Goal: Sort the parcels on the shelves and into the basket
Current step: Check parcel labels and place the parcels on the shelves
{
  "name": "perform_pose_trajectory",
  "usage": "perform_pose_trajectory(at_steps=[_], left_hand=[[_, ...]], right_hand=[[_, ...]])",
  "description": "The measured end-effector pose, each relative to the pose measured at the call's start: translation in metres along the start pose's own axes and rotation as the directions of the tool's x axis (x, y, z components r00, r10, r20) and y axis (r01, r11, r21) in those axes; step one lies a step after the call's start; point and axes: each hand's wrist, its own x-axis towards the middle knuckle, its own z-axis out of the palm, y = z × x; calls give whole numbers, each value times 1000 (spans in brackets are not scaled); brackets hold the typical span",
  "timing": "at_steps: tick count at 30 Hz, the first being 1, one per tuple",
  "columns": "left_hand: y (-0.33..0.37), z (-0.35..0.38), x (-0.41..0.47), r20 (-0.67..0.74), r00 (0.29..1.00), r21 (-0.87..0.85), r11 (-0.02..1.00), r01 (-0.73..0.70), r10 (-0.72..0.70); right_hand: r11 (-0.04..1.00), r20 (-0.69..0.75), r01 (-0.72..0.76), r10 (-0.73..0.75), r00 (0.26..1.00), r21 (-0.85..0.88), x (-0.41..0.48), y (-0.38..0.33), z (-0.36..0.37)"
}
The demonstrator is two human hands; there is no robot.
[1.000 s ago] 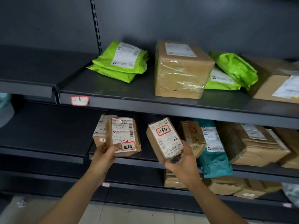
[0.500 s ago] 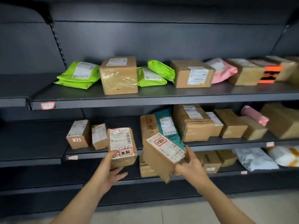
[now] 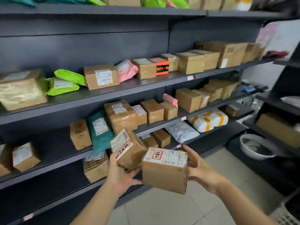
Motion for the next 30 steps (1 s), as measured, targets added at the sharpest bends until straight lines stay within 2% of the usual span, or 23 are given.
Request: perform_pose_trajectory(at_steps=[6, 11, 15, 20, 30], left_hand=[[-47, 77, 28, 51, 999, 123, 992, -15, 9], [-79, 134, 72, 122, 993, 286, 958, -37, 2], [-105, 187, 108, 163, 983, 338, 941, 29, -89], [-139, 255, 147, 229, 949, 442, 892, 98, -218], [-252, 364, 169, 334, 808, 682, 716, 149, -486]], right_hand=[[999, -205, 35, -41, 978, -34, -35, 18, -61], [999, -440, 50, -54, 896, -20, -49, 38, -122], [998, -632, 59, -41, 774, 6, -58, 44, -177], [998, -783, 29, 24, 621, 54, -77, 47, -232], [985, -942, 45, 147, 302, 168, -160, 83, -305]])
